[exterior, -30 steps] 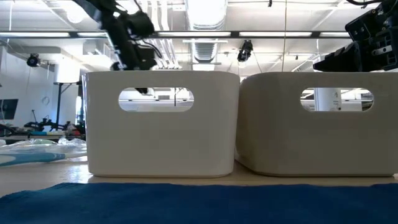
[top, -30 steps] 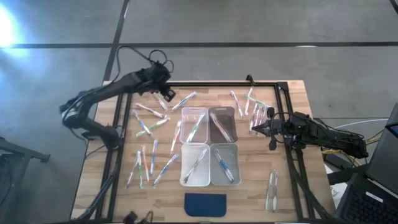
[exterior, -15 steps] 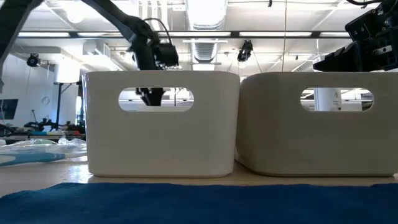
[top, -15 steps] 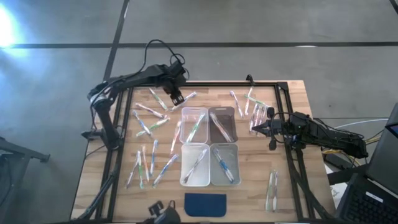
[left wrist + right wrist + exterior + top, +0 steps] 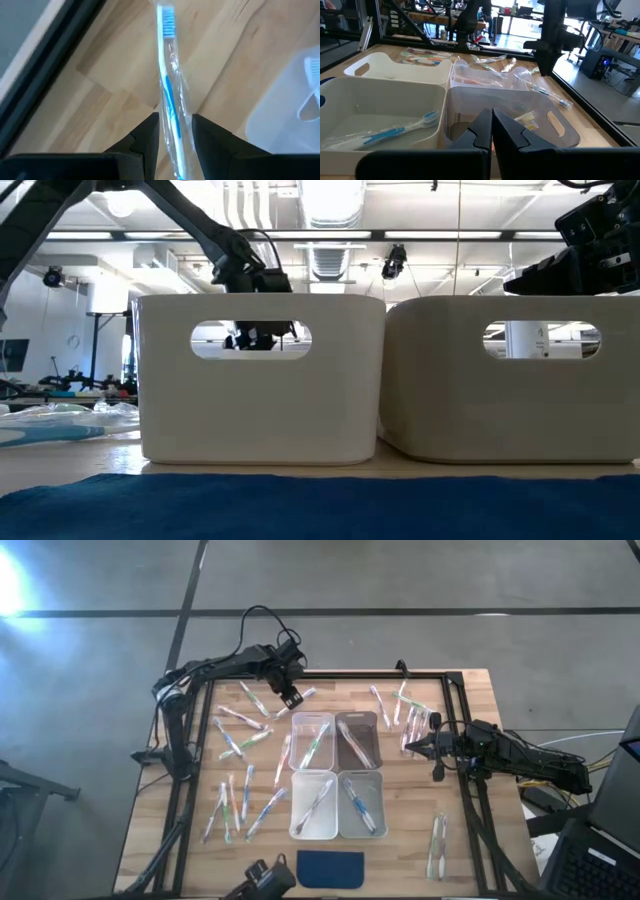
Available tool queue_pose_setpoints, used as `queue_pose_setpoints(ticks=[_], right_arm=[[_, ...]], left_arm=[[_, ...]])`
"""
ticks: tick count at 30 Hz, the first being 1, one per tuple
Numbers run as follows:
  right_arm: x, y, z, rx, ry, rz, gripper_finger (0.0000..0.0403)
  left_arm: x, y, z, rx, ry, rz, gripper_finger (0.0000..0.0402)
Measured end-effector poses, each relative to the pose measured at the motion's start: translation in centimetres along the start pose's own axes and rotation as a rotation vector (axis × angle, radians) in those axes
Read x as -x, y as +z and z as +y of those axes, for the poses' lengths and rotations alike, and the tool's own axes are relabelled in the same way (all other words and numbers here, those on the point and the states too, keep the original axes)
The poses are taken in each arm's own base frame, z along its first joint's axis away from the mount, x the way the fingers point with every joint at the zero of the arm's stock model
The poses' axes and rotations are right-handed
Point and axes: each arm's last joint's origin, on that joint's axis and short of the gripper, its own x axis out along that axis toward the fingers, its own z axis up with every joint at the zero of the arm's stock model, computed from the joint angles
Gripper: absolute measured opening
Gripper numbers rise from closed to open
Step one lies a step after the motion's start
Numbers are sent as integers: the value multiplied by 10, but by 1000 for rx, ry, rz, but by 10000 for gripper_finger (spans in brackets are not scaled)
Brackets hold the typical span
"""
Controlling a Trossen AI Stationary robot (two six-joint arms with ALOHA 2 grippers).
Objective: Pick & Place Toothbrushes
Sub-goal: Put the blue toothbrush into the gray bin
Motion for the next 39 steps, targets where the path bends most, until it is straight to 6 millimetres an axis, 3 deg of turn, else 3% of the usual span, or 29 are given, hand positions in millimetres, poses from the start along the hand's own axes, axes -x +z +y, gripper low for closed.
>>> queue_pose_setpoints(ticks=[12,28,39], right_arm=[[0,0,0,0,0,0,8],[0,0,0,0,0,0,8],[0,0,0,0,0,-1,8]], left_arm=[[-1,7,0,87,-26,-71,120],[-48,4,3,99,-20,17,120],[-57,4,4,104,17,13,119]])
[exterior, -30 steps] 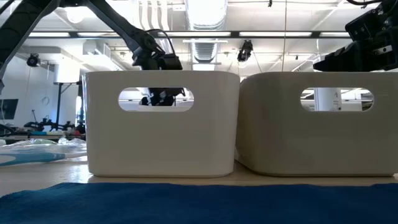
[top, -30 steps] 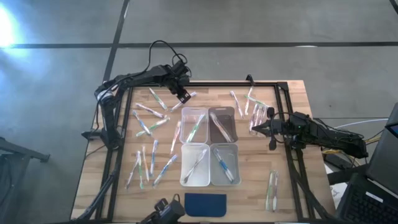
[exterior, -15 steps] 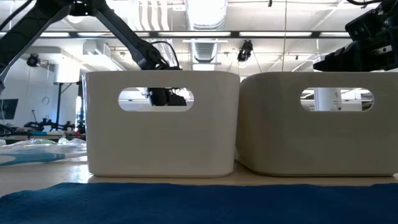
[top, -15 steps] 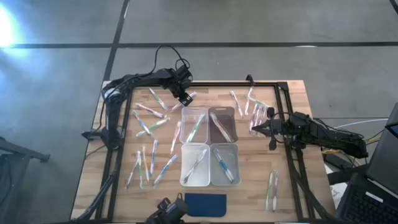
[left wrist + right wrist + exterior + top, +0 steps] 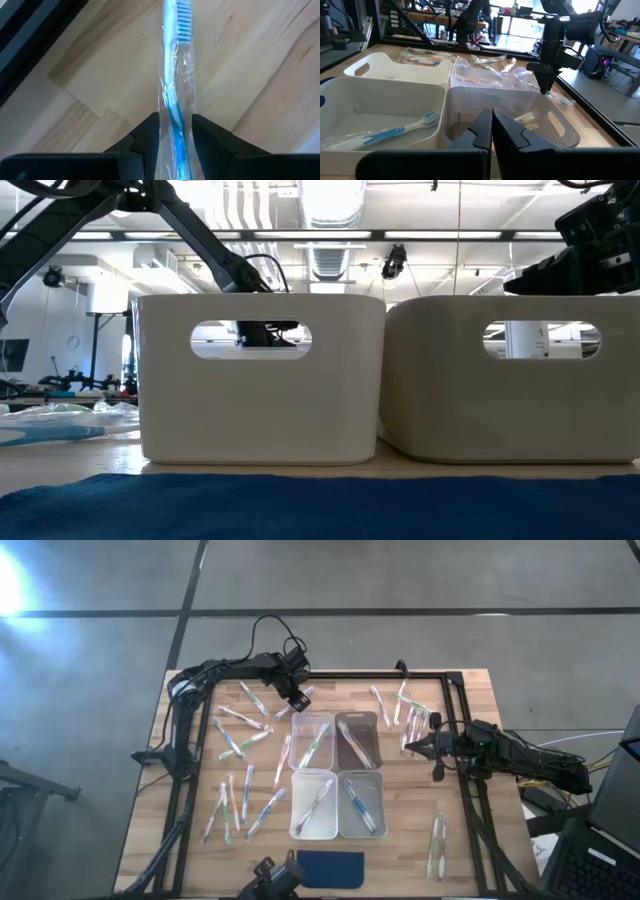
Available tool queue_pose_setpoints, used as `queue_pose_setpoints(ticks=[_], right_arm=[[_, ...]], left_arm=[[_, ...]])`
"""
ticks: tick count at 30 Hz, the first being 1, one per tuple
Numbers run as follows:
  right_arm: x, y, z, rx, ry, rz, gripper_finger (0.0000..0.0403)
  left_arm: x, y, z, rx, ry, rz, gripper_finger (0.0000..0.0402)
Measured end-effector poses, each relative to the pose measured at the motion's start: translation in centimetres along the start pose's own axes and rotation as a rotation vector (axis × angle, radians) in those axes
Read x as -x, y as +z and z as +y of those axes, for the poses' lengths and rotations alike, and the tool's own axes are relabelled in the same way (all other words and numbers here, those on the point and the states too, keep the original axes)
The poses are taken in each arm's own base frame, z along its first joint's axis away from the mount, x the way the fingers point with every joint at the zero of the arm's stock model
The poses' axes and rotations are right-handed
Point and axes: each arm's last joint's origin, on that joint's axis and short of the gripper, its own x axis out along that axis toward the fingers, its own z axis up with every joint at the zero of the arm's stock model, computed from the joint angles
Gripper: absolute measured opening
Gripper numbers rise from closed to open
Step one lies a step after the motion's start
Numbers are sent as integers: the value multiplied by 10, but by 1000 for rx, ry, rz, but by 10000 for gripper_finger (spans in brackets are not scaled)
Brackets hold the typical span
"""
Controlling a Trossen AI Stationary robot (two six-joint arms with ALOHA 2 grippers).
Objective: Pick & Place Toothbrushes
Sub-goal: Put the blue toothbrush into the gray bin
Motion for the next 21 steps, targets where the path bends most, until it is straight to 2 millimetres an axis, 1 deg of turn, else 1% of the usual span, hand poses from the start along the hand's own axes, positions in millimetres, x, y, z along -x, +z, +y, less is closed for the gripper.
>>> queue_pose_setpoints(ticks=[13,16,21], right_arm=[[0,0,0,0,0,0,8],[0,0,0,0,0,0,8],[0,0,0,0,0,0,8]], left_arm=[[-1,-3,-4,-13,-5,9,116],[0,-1,-4,-22,-1,5,98],[3,2,-5,-31,5,-7,46]])
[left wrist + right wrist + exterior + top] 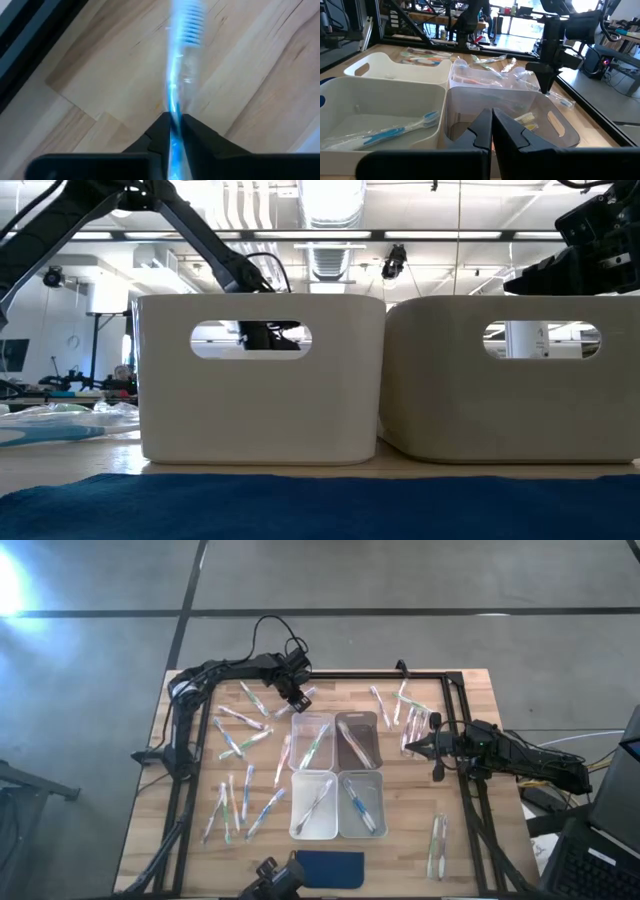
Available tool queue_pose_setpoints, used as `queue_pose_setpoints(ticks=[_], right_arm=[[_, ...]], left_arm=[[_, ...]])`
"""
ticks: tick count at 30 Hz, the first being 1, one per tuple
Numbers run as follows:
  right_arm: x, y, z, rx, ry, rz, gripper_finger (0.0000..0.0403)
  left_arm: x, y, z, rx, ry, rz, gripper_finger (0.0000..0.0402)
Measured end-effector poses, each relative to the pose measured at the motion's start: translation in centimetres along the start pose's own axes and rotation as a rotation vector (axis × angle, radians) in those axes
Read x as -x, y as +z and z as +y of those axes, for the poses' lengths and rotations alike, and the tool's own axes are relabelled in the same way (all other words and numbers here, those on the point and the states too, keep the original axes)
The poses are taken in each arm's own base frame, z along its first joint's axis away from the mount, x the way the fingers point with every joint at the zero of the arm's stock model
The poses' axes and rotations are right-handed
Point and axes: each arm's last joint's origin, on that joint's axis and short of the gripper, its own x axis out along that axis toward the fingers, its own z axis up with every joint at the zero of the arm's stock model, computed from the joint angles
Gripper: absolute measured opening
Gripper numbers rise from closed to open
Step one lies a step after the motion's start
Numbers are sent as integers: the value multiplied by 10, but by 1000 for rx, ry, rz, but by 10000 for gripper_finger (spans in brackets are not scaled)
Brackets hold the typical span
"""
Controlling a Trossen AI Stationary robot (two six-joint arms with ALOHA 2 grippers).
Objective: Pick & Place Toothbrushes
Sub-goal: Put the blue toothbrush into the gray bin
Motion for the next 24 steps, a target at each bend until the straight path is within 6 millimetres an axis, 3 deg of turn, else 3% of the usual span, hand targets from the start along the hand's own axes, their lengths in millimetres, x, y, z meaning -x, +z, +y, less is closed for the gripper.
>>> queue_pose_setpoints(ticks=[4,10,16,24], right_arm=[[0,0,0,0,0,0,8],[0,0,0,0,0,0,8],[0,0,0,0,0,0,8],[0,0,0,0,0,1,8]], left_arm=[[2,3,0,-3,9,-12,13],[11,6,-3,-6,5,-24,18],[39,8,-8,-16,0,-56,15],[95,6,-27,-44,-18,-201,13]])
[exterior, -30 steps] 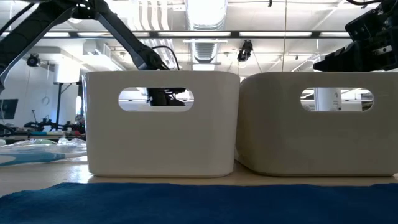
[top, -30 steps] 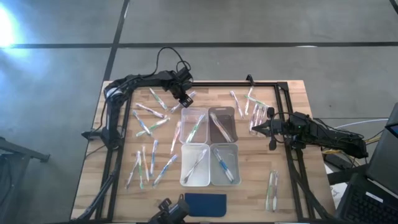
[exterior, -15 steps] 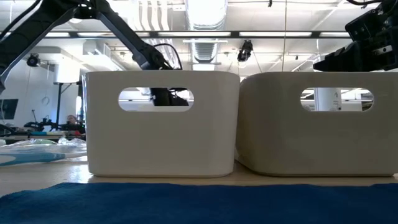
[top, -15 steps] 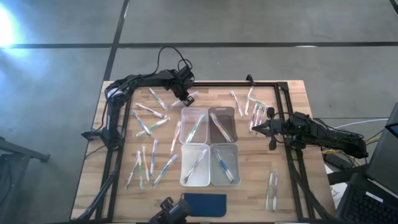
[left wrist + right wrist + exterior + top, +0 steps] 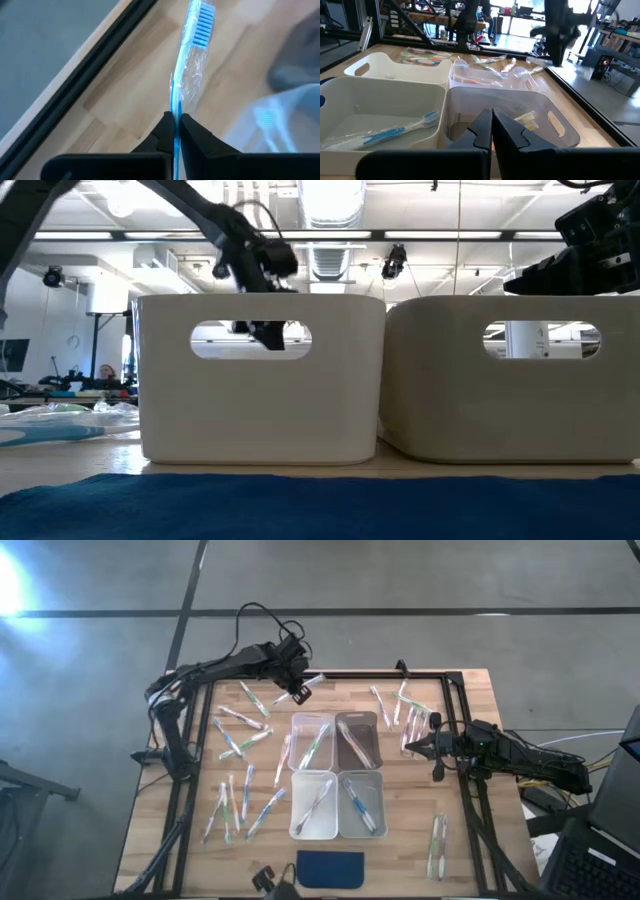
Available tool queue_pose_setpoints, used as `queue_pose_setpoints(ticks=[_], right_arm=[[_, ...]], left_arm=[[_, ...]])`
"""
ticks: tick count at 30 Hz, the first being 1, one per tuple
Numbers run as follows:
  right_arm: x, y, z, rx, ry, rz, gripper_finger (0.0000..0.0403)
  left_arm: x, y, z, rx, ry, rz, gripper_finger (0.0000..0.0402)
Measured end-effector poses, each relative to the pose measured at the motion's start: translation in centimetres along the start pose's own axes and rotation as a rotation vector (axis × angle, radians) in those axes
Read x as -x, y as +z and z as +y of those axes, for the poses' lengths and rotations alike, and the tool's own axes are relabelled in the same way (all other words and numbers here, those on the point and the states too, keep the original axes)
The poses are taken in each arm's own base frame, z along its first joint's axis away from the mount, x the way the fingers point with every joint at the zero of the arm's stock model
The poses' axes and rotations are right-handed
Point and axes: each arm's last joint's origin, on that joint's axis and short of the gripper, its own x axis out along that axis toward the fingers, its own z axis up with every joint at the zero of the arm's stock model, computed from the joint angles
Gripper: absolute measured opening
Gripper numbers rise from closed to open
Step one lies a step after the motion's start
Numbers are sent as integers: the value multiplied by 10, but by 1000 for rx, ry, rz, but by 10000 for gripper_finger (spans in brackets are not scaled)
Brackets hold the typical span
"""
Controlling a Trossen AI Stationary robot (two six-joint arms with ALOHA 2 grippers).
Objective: Pick & Place Toothbrushes
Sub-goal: Put the blue toothbrush into the gray bin
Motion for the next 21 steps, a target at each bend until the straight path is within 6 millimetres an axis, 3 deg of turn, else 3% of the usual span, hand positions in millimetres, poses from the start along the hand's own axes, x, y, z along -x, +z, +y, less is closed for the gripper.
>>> queue_pose_setpoints(ticks=[4,9,14,21], right_arm=[[0,0,0,0,0,0,8],[0,0,0,1,0,0,8],[0,1,-1,189,-26,-5,8],[0,4,-1,147,-35,-32,8]], left_arm=[[26,-2,-18,-39,1,-86,15],[50,-20,-44,-90,-24,-260,15],[62,-50,-66,-115,-112,-487,15],[63,-102,-84,-98,-274,-836,15]])
